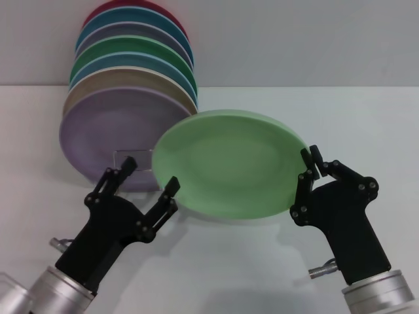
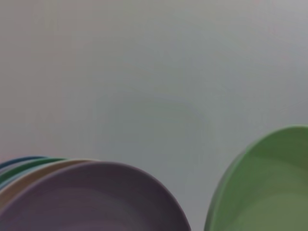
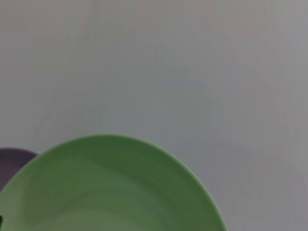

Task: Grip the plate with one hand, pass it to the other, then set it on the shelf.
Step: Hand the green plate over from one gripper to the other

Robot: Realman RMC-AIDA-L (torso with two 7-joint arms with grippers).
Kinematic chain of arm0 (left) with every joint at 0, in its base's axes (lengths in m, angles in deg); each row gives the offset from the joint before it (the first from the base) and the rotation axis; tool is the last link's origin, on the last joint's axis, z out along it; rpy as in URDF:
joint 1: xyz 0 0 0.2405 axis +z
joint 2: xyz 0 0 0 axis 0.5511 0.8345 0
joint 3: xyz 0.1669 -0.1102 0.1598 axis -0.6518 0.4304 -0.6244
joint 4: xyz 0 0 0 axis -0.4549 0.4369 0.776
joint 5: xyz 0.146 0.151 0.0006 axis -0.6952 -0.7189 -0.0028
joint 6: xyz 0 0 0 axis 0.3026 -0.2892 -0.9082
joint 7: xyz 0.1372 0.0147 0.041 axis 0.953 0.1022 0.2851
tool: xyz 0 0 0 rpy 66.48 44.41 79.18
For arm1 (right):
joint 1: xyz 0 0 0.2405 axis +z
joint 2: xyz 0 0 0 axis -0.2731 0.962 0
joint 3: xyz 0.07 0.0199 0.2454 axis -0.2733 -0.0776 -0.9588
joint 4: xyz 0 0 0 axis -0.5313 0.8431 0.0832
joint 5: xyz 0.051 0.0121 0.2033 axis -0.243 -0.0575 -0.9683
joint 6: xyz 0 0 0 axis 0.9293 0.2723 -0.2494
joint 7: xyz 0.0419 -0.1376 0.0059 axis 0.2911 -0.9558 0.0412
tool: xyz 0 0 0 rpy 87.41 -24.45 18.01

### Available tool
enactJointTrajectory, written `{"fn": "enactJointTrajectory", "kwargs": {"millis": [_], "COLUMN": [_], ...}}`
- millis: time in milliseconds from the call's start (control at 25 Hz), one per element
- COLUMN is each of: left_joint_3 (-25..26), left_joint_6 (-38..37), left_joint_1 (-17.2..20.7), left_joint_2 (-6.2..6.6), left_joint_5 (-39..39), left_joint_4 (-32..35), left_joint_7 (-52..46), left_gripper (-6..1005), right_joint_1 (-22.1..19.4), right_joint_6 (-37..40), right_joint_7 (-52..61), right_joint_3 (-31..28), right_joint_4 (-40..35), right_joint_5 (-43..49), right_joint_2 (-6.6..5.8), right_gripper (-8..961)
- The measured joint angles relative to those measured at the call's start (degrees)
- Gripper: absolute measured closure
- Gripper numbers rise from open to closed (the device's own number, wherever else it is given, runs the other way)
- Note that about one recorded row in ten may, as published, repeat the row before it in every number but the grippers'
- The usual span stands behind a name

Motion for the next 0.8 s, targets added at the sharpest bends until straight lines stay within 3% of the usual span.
{"fn": "enactJointTrajectory", "kwargs": {"millis": [800], "left_joint_3": [1.32], "left_joint_6": [2.00], "left_joint_1": [-0.89], "left_joint_2": [0.15], "left_joint_5": [0.49], "left_joint_4": [-0.13], "left_joint_7": [-0.42], "left_gripper": [191], "right_joint_1": [1.52], "right_joint_6": [0.29], "right_joint_7": [-0.47], "right_joint_3": [3.39], "right_joint_4": [-0.84], "right_joint_5": [-2.81], "right_joint_2": [-0.06], "right_gripper": [915]}}
